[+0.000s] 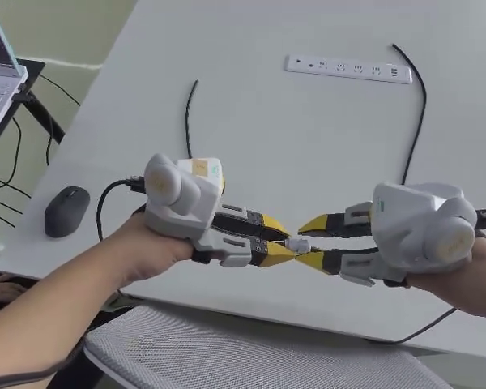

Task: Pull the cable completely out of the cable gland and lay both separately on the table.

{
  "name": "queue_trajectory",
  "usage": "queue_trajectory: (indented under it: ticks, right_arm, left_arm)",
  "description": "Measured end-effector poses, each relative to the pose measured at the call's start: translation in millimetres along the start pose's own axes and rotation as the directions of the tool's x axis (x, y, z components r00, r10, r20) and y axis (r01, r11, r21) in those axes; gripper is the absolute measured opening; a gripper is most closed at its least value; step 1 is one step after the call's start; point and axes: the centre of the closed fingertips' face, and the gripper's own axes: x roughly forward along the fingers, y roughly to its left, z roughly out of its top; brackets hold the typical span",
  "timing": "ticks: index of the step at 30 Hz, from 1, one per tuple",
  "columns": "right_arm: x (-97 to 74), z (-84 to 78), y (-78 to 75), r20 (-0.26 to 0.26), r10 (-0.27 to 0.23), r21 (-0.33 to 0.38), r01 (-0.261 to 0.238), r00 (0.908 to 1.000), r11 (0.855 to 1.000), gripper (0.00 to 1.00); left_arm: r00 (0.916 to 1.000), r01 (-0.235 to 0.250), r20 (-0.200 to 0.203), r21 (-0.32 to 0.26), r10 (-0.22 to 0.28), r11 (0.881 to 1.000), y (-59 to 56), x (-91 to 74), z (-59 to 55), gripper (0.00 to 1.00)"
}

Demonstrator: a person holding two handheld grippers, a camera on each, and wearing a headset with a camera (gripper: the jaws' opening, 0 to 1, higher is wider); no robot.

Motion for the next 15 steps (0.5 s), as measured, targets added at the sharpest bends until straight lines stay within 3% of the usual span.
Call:
queue_trajectory:
  ticks: [3, 8, 10, 11, 15]
  right_arm:
    - [-2.0, -2.8, -2.3, -0.016, -0.029, 0.03, 0.03, 0.9994, 0.999, 0.16]
    - [-6.5, -2.6, -1.6, -0.033, -0.078, 0.082, 0.08, 0.9964, 0.993, 0.19]
    - [-8.6, -4.7, -4.0, -0.057, -0.118, 0.108, 0.123, 0.9914, 0.986, 0.19]
    - [-10.3, -7.9, -7.5, -0.085, -0.154, 0.11, 0.163, 0.9844, 0.981, 0.19]
    - [-12.9, -7.5, -9.7, -0.107, -0.215, 0.104, 0.226, 0.9707, 0.968, 0.17]
  left_arm:
    - [1.0, 0.005, 0.001, 0.018, -0.005, 1.0, -1.3, -2.5, -0.8, 0.15]
    - [0.9999, -0.011, 0.007, 0.055, 0.01, 0.998, 7.1, -6.1, -1.6, 0.15]
    - [0.9998, -0.014, 0.018, 0.066, 0.013, 0.998, 9.1, -7.3, 0.7, 0.15]
    - [0.9997, -0.011, 0.023, 0.076, 0.009, 0.997, 9.3, -7.5, 2.1, 0.15]
    - [0.9995, -0.009, 0.03, 0.106, 0.005, 0.994, 11.2, -8.6, 5.0, 0.15]
